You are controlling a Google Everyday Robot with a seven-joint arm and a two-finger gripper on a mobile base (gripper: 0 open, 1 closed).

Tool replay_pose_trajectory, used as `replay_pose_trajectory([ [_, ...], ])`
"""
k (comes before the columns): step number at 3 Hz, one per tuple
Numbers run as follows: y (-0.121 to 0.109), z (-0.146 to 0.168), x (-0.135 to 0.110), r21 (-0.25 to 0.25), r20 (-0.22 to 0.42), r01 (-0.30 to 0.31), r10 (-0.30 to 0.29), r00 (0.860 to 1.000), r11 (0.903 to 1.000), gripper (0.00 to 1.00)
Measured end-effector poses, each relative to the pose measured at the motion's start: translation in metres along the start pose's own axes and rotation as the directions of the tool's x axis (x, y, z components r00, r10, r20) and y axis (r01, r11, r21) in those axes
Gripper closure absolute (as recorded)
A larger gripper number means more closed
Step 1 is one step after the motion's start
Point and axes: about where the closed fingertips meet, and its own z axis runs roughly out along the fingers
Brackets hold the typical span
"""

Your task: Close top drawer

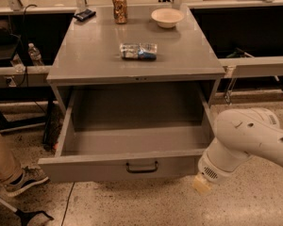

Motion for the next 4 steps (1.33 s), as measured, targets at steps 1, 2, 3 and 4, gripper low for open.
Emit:
replay_pose_trajectory([
  [1,-0.025,0.016,-0.015,0.067,0.073,-0.053,0.048,0.996,0.9963,1.0],
  [2,-0.053,0.015,-0.033,0.144,0.179,-0.119,0.092,0.98,0.9824,1.0],
  [3,-0.054,0.014,-0.034,0.146,0.184,-0.121,0.093,0.979,0.9819,1.0],
  [4,-0.07,0.009,-0.043,0.172,0.255,-0.152,0.105,0.961,0.9733,1.0],
])
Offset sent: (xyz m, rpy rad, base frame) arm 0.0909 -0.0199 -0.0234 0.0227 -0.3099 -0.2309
